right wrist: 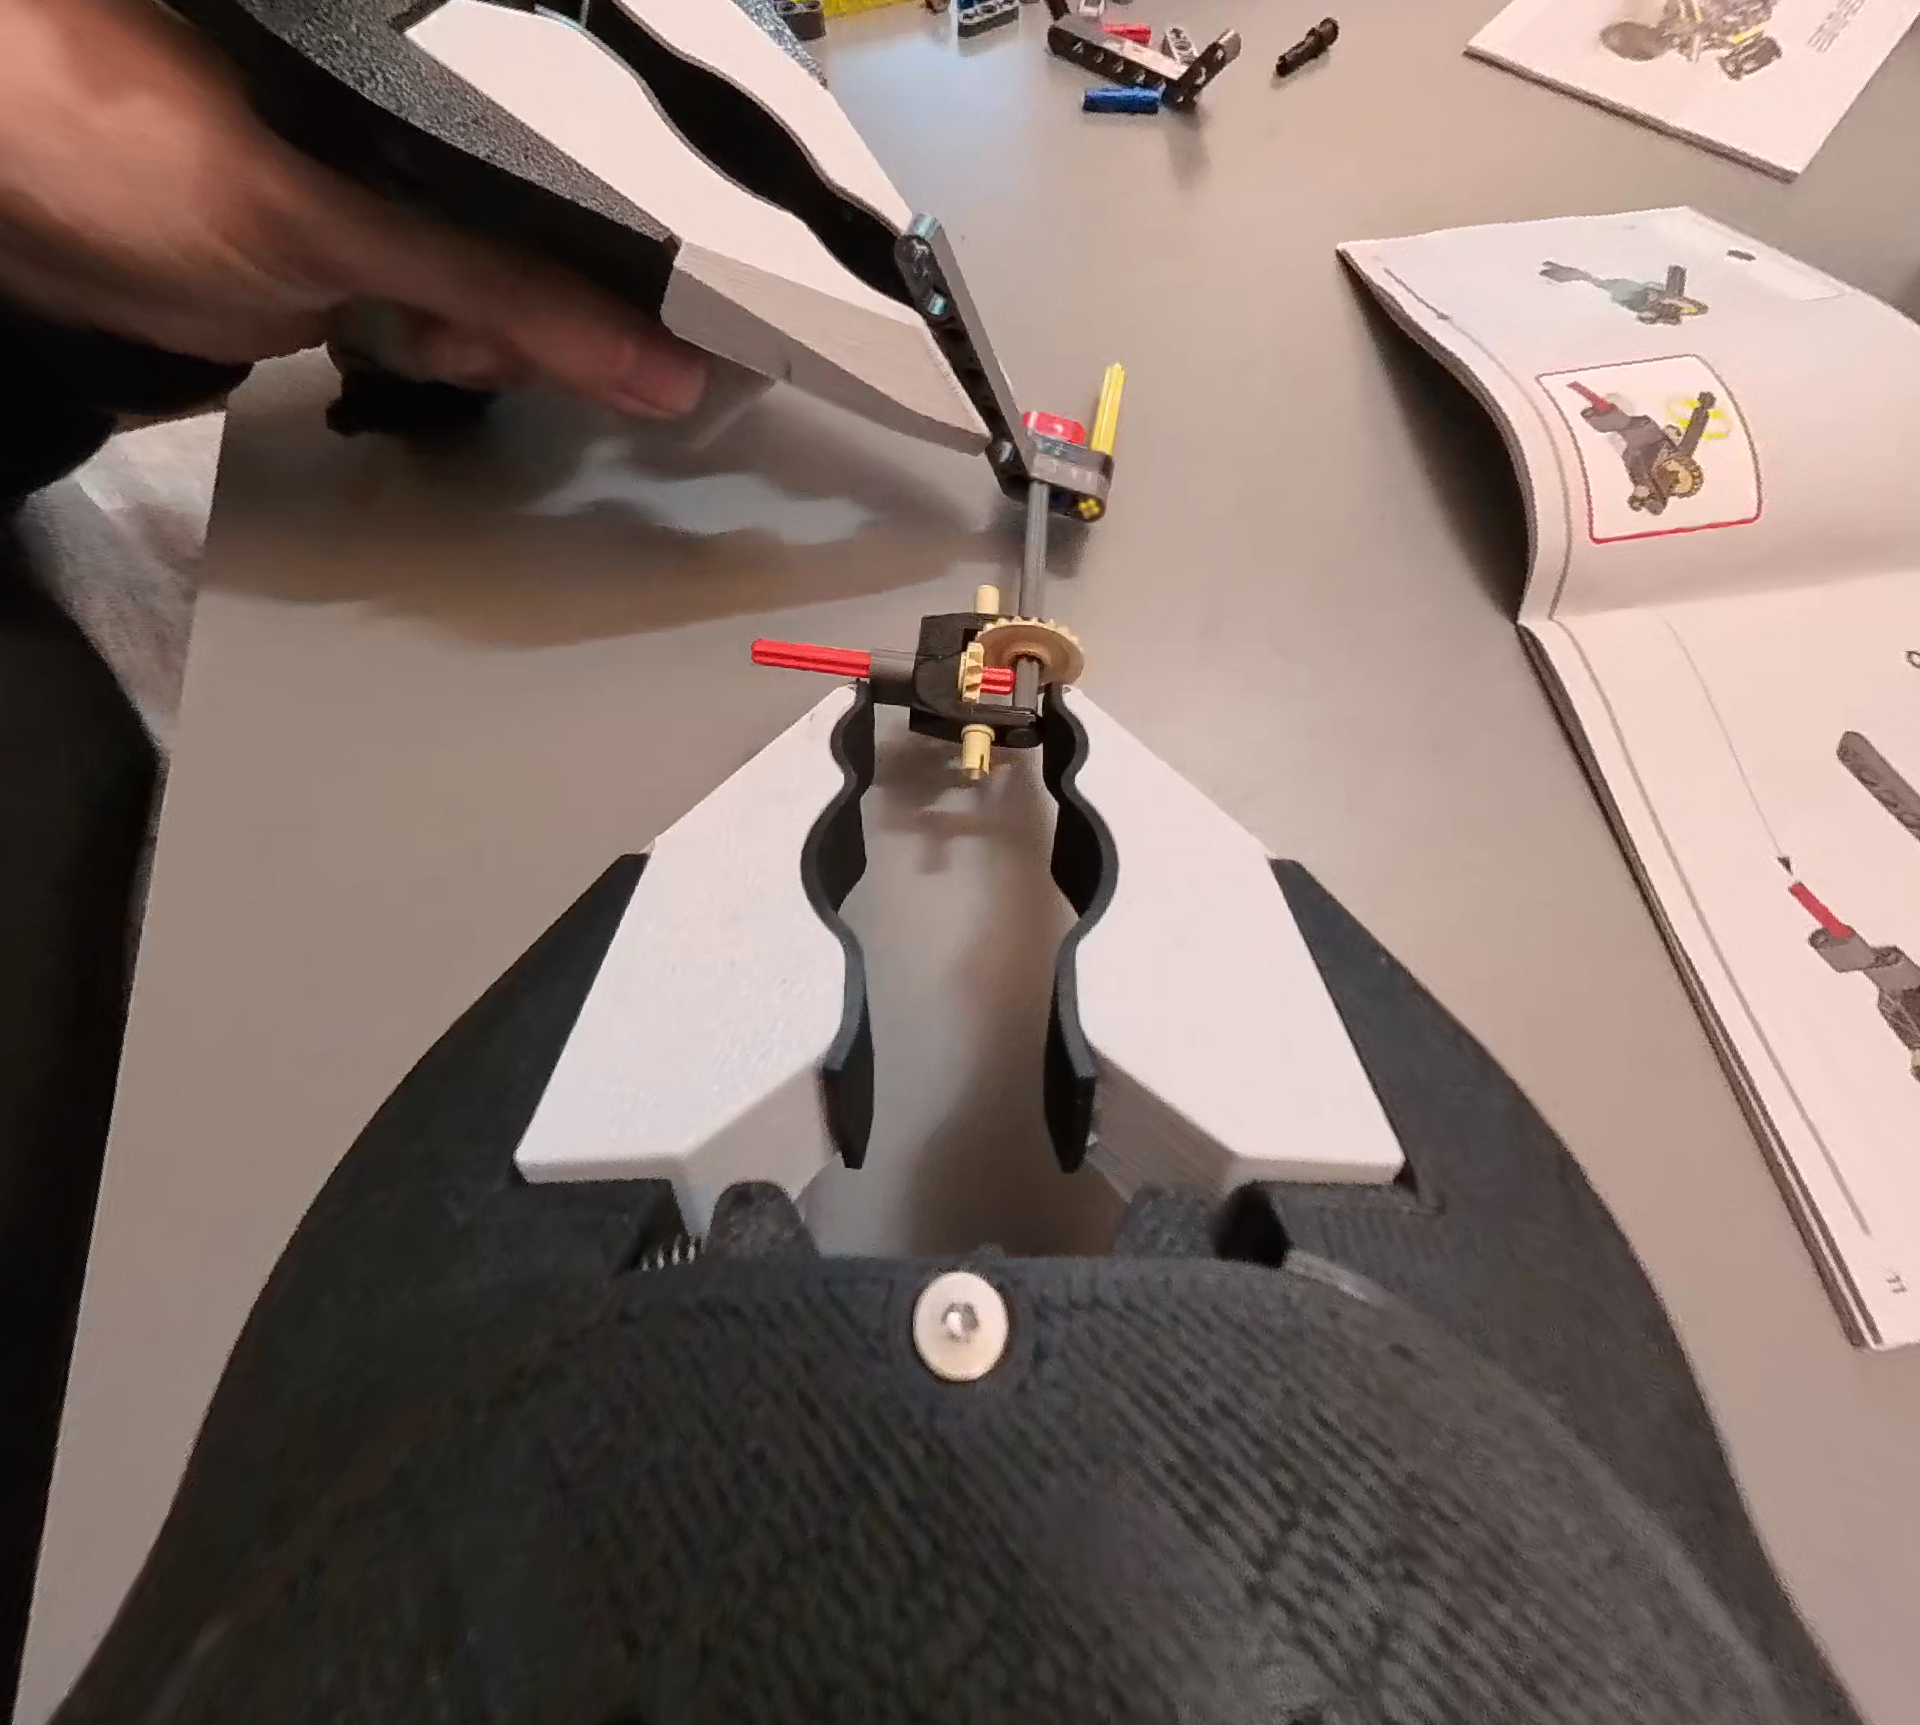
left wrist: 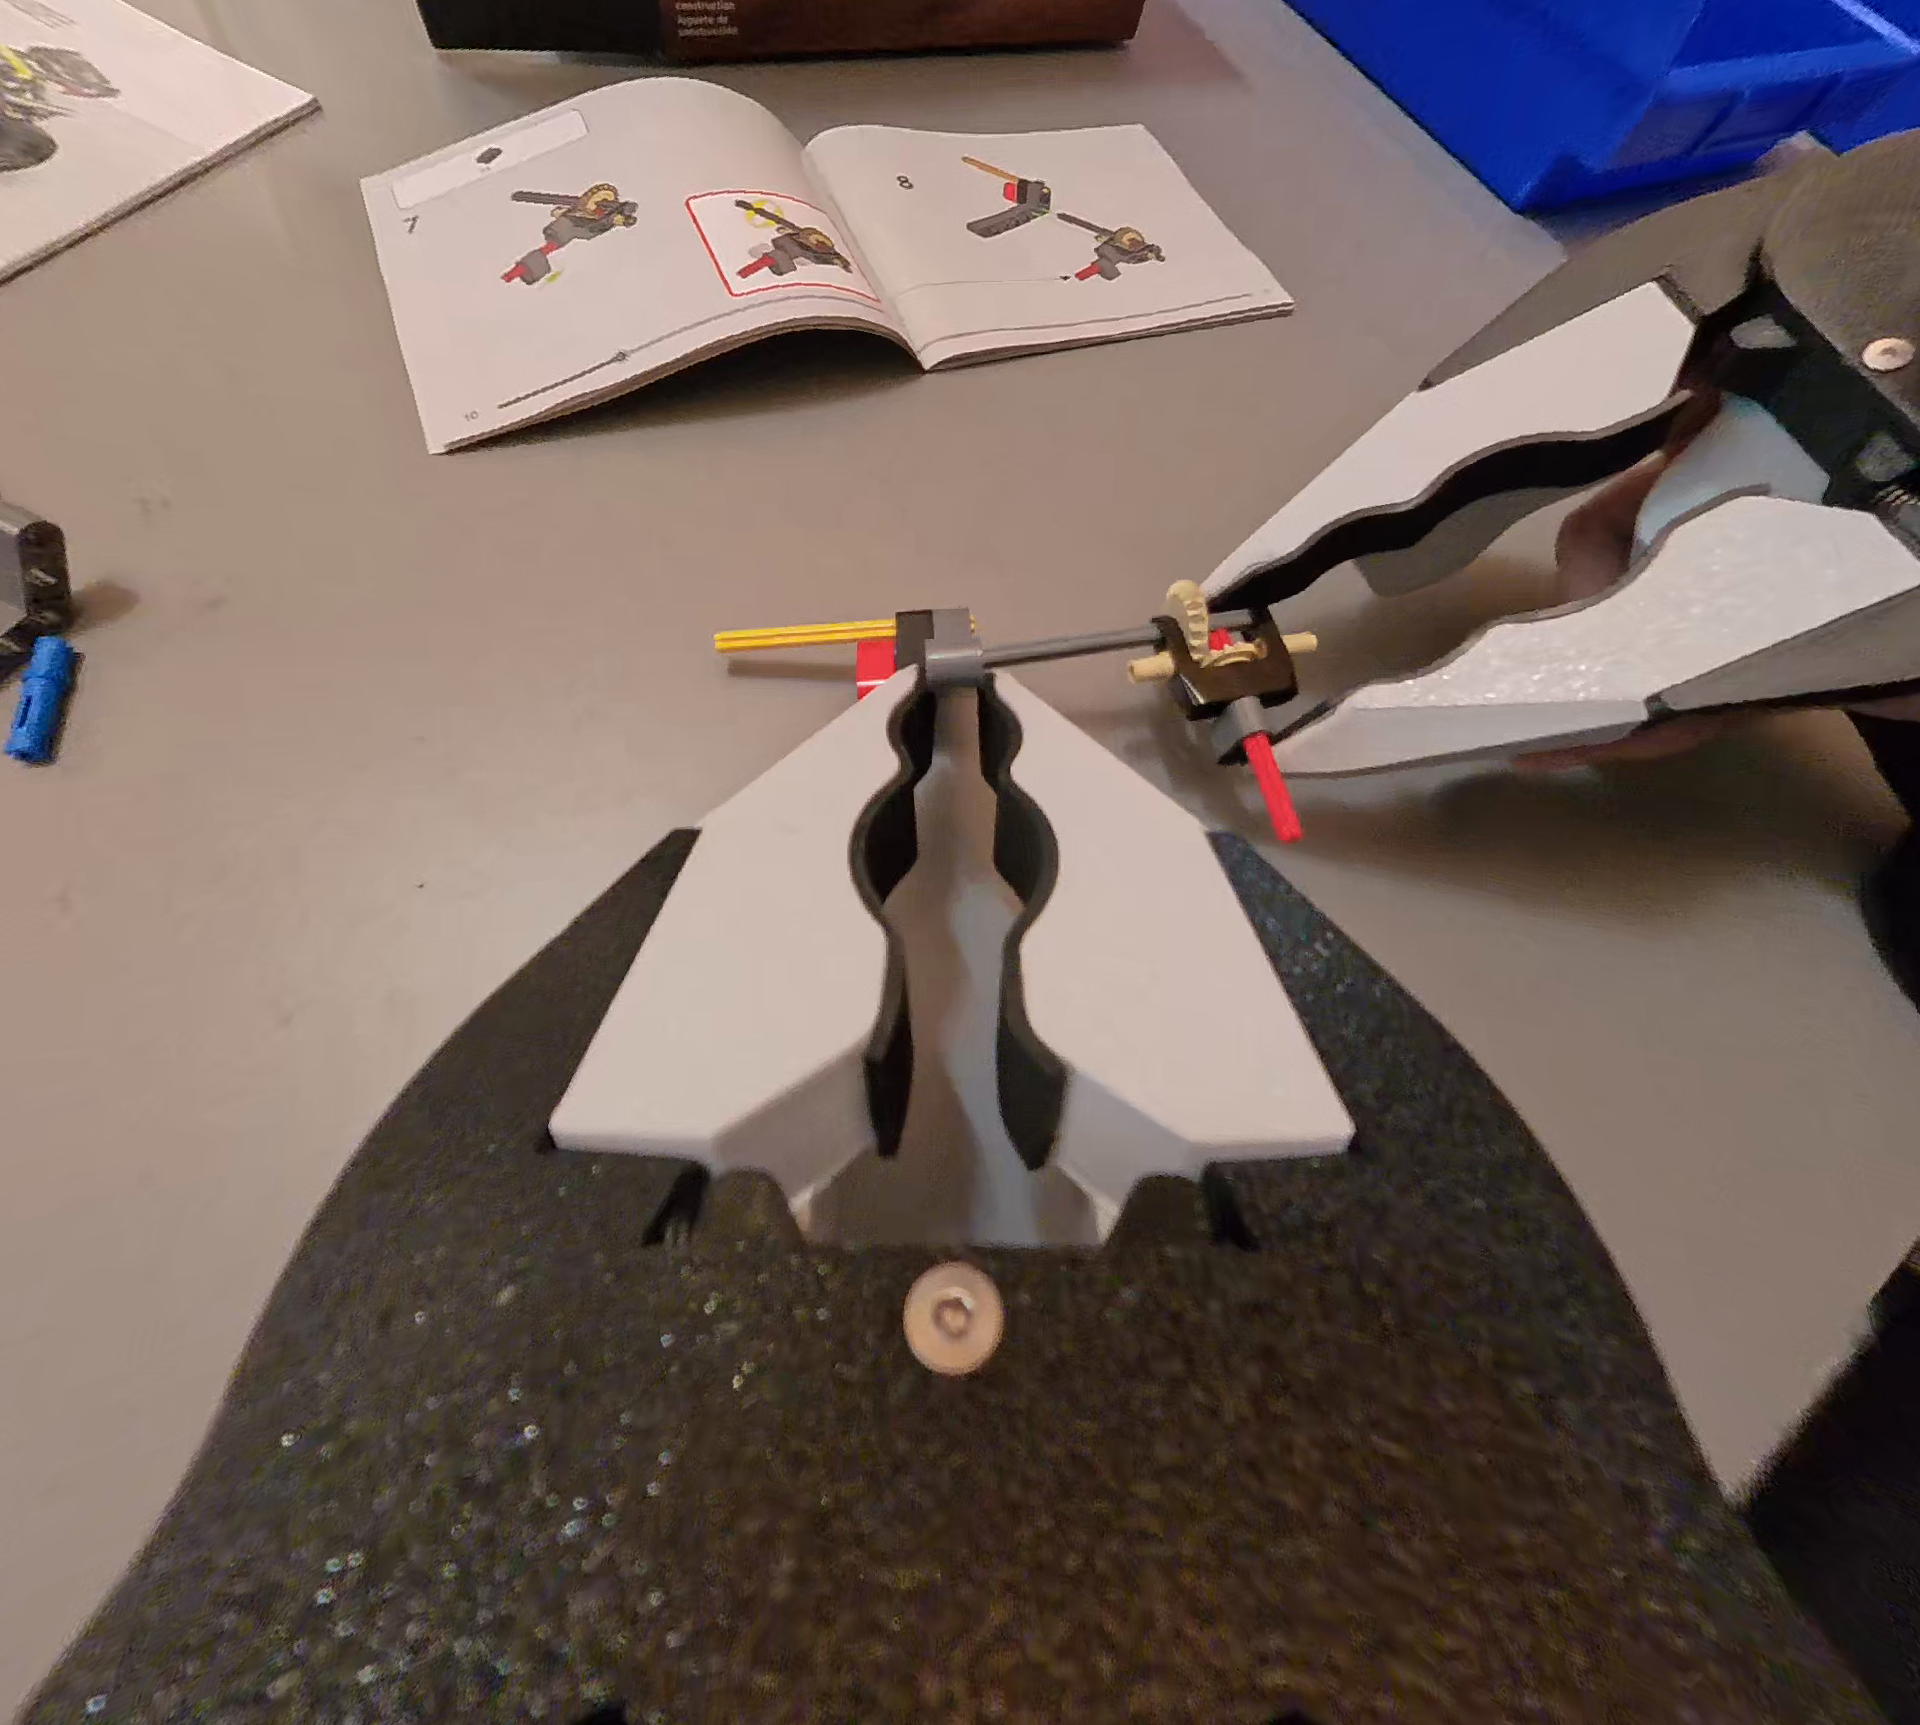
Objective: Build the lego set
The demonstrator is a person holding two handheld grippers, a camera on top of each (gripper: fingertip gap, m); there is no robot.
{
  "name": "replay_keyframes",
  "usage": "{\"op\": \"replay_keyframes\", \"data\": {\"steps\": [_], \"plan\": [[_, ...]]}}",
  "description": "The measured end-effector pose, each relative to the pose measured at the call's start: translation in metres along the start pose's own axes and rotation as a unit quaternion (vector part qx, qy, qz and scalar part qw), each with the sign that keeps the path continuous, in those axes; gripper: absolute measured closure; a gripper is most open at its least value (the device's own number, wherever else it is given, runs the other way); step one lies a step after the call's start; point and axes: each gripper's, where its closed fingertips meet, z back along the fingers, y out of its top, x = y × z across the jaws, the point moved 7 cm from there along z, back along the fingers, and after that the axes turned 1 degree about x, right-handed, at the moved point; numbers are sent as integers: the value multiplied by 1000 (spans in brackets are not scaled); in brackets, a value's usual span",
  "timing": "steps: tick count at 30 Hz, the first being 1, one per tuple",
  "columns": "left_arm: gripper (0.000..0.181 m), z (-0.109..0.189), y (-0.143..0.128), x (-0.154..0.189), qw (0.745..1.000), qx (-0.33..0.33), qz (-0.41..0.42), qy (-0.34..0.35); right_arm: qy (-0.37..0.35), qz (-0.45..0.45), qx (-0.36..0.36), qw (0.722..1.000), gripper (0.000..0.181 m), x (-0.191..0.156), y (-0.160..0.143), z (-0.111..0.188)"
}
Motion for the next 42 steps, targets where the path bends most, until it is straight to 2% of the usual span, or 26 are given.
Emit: {"op": "replay_keyframes", "data": {"steps": [7, 14, 19, 25, 26, 42], "plan": [[175, 3, 4, 1, 999, 29, -10, 8, 14, -29, 17, 999, 151, 0, 3, 1], [176, 18, 21, 4, 983, 153, -97, 4, 59, -132, 131, 981, 151, 6, 16, 14], [176, 26, 27, 5, 966, 214, -146, -1, 80, -140, 172, 972, 151, 5, 22, 19], [176, 27, 30, 8, 959, 242, -146, -1, 86, -140, 166, 972, 152, 2, 23, 17], [176, 26, 30, 8, 959, 241, -152, 4, 87, -139, 168, 972, 158, 2, 23, 17], [176, 28, 30, 13, 928, 236, -275, 87, 77, -116, 151, 979, 158, -1, 24, 14]]}}
